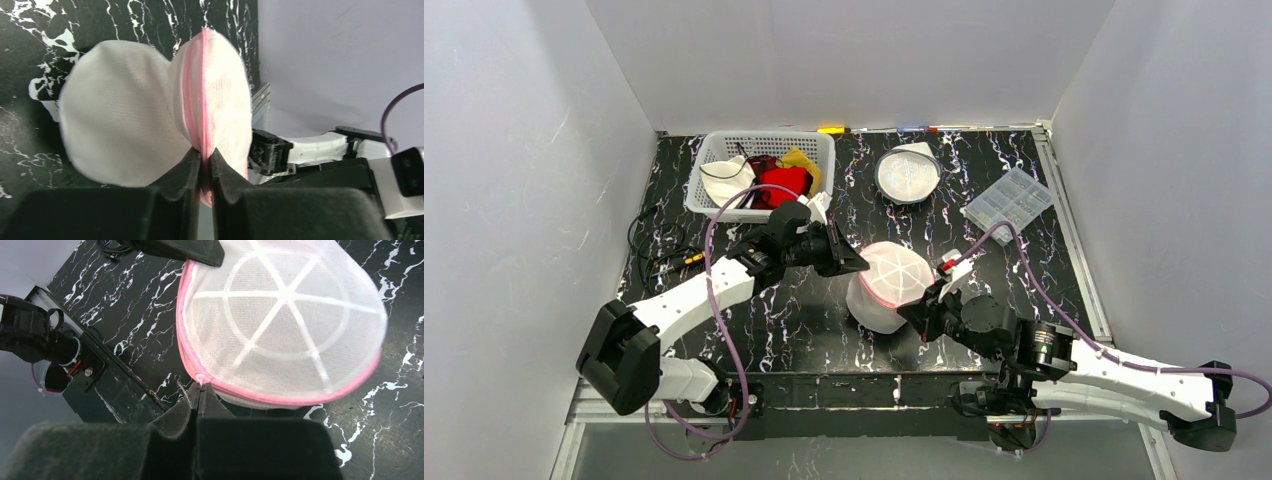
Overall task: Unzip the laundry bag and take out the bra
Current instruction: Unzip the laundry bag at the center of the board.
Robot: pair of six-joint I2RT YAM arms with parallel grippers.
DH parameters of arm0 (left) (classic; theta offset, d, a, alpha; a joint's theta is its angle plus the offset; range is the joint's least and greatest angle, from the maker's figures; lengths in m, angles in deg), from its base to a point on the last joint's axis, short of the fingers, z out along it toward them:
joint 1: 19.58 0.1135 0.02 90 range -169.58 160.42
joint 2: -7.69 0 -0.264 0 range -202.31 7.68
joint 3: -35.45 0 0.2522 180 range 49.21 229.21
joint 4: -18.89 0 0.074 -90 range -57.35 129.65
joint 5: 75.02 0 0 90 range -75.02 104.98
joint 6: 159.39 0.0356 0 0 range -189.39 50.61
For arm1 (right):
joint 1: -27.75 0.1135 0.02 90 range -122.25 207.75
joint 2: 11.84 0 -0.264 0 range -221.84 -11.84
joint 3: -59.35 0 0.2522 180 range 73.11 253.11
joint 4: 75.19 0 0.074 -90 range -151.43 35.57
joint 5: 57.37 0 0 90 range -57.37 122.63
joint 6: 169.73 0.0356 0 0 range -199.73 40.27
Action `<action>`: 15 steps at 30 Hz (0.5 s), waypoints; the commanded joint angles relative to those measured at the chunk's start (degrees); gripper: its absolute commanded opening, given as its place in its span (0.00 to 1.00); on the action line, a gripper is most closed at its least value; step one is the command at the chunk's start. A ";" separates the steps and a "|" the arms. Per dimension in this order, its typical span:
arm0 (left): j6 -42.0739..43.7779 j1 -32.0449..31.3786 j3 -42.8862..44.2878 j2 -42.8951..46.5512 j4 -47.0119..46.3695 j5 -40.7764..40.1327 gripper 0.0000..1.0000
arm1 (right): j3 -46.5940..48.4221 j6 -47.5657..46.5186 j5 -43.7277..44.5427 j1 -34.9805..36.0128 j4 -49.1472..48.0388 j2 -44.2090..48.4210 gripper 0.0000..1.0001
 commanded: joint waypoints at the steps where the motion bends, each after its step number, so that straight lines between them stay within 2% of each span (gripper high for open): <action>1: 3.57 0.58 -1.01 -0.90 -0.33 1.50 0.14 | -1.27 0.92 -1.40 0.12 -6.02 -0.46 0.01; 2: 3.75 0.60 -1.17 -1.22 0.43 1.00 0.28 | -1.60 1.15 -1.51 0.10 -6.33 -0.75 0.01; 4: 4.17 0.57 -1.26 -1.14 2.01 0.40 0.47 | -2.14 1.47 -1.85 0.12 -6.85 -1.48 0.01; 6: 4.61 0.62 -1.17 0.22 6.14 -1.07 0.61 | -2.31 1.66 -2.15 0.06 -7.48 -2.01 0.01; 8: 4.77 0.60 -1.22 3.28 11.15 -3.73 0.71 | -2.16 1.74 -2.15 0.08 -7.89 -2.34 0.01; 15: -1.97 0.38 -3.90 16.98 26.00 -12.02 0.87 | -1.20 1.09 -2.62 0.12 -8.45 -3.27 0.01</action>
